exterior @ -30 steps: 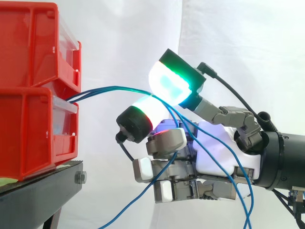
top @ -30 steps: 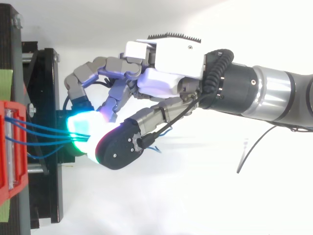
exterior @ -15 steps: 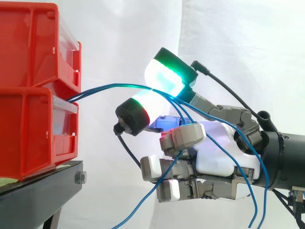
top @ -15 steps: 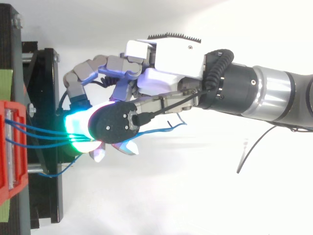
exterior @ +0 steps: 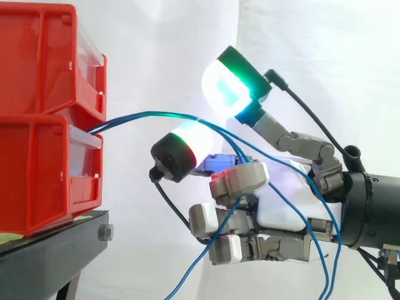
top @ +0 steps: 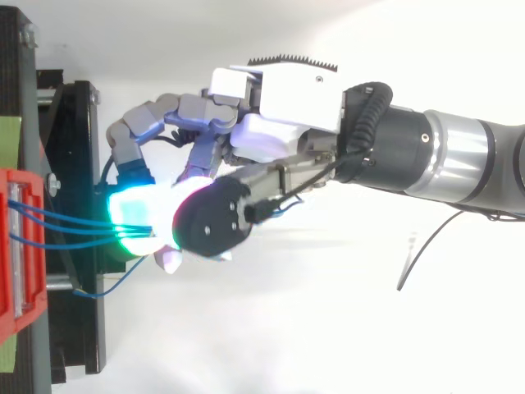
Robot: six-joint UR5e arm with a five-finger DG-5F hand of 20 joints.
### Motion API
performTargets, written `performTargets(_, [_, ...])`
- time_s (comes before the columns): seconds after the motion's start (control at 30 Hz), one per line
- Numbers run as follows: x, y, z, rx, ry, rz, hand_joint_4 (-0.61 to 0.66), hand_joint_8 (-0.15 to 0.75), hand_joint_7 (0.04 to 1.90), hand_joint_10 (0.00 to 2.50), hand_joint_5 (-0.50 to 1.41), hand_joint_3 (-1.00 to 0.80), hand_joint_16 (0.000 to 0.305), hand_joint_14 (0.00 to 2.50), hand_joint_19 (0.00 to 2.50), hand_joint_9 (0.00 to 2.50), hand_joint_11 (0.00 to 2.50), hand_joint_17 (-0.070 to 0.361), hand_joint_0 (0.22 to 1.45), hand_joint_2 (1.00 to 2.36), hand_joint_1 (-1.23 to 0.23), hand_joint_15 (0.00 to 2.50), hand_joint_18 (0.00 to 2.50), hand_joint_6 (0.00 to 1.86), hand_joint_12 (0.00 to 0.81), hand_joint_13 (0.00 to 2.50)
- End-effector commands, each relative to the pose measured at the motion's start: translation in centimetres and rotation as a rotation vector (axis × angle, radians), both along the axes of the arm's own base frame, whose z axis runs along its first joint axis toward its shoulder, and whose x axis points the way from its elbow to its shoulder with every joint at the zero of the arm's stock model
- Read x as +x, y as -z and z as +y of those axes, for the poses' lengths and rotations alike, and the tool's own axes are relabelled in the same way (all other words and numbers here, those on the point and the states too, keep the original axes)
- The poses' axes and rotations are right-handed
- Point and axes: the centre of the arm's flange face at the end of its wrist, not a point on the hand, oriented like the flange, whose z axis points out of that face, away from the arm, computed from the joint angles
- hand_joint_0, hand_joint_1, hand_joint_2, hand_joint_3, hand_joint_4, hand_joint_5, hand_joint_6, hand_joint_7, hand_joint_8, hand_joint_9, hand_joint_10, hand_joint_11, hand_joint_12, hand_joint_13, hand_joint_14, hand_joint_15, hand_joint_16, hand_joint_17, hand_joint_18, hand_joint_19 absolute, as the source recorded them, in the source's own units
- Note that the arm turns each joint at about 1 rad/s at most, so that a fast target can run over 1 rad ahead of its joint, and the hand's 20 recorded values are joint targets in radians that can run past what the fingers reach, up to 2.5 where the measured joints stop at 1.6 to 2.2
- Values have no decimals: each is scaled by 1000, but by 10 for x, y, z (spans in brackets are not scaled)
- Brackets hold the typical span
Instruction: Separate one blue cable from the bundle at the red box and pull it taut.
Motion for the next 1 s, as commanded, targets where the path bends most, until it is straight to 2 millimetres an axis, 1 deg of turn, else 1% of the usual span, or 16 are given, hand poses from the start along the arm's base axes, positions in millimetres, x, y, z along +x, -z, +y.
performTargets(0.0, [0, 0, -1, 0, 1, 0, 74, 374, 1220, 29, -122, -500, 66, 24, 780, 1315, 1270, 149, 403, 1000, -778, 678, 1031, 776, 461, 1095])
performTargets(0.03, [0, 0, -1, -1, 1, 0, 71, 369, 1219, 30, -125, -500, 66, 23, 773, 1311, 1280, 148, 406, 1000, -805, 683, 1019, 780, 459, 1092])
performTargets(0.07, [0, 0, -1, -1, 1, 0, 58, 352, 1222, 31, -138, -500, 63, 25, 781, 1292, 1289, 142, 428, 1000, -870, 680, 984, 792, 443, 1068])
performTargets(0.13, [0, 0, 0, -1, -1, 0, 31, 325, 1262, 33, -153, -500, 58, 26, 786, 1245, 1309, 131, 493, 1000, -916, 696, 929, 803, 415, 1033])
performTargets(0.17, [0, 0, 0, -1, -1, 0, 9, 303, 1295, 33, -159, -500, 54, 27, 809, 1223, 1300, 122, 559, 1000, -909, 698, 891, 807, 396, 1010])
performTargets(0.27, [0, 0, 0, -1, -1, 0, -27, 296, 1323, 33, -166, -500, 52, 28, 817, 1225, 1315, 116, 699, 1000, -877, 697, 883, 831, 387, 1011])
performTargets(0.3, [0, 0, 0, -1, -1, 0, -49, 294, 1360, 35, -167, -484, 51, 29, 816, 1229, 1324, 116, 706, 1001, -881, 693, 885, 835, 387, 1014])
performTargets(0.33, [0, 0, -1, -1, 1, 0, -64, 297, 1365, 34, -169, -408, 51, 26, 826, 1233, 1305, 115, 696, 1008, -887, 695, 886, 844, 389, 1019])
performTargets(0.37, [0, 0, -1, -1, 1, 0, -69, 296, 1352, 34, -171, -325, 51, 26, 838, 1241, 1317, 116, 675, 1015, -857, 698, 888, 850, 393, 1022])
performTargets(0.43, [0, 0, 0, -1, -1, 0, -77, 302, 1337, 33, -171, -282, 52, 27, 845, 1246, 1297, 116, 655, 1017, -811, 695, 894, 853, 396, 1025])
performTargets(0.53, [0, 0, 0, -3, 0, 0, -58, 298, 1330, 33, -173, -263, 53, 26, 864, 1219, 1234, 119, 620, 1017, -754, 707, 897, 839, 401, 1018])
performTargets(0.6, [0, 0, 0, -2, 1, 0, -47, 303, 1292, 34, -168, -241, 54, 25, 881, 1211, 1215, 121, 595, 1017, -636, 697, 895, 816, 408, 1003])
performTargets(0.63, [0, 0, -1, -1, 2, 0, -47, 301, 1282, 36, -167, -241, 54, 26, 881, 1206, 1222, 121, 596, 1017, -632, 697, 895, 814, 408, 1003])
performTargets(0.73, [0, -1, 0, 1, -1, -2, -16, 301, 1276, 34, -151, -229, 54, 26, 894, 1205, 1206, 121, 601, 1019, -510, 690, 891, 779, 409, 998])
performTargets(0.77, [0, 0, 0, 0, -1, 0, -1, 301, 1316, 35, -136, -226, 54, 25, 896, 1205, 1191, 121, 607, 1019, -482, 690, 890, 748, 409, 997])
performTargets(0.97, [0, 0, 0, 1, -1, -2, 40, 308, 1344, 35, -124, -225, 54, 26, 896, 1221, 1187, 121, 616, 1019, -462, 697, 894, 725, 411, 1003])
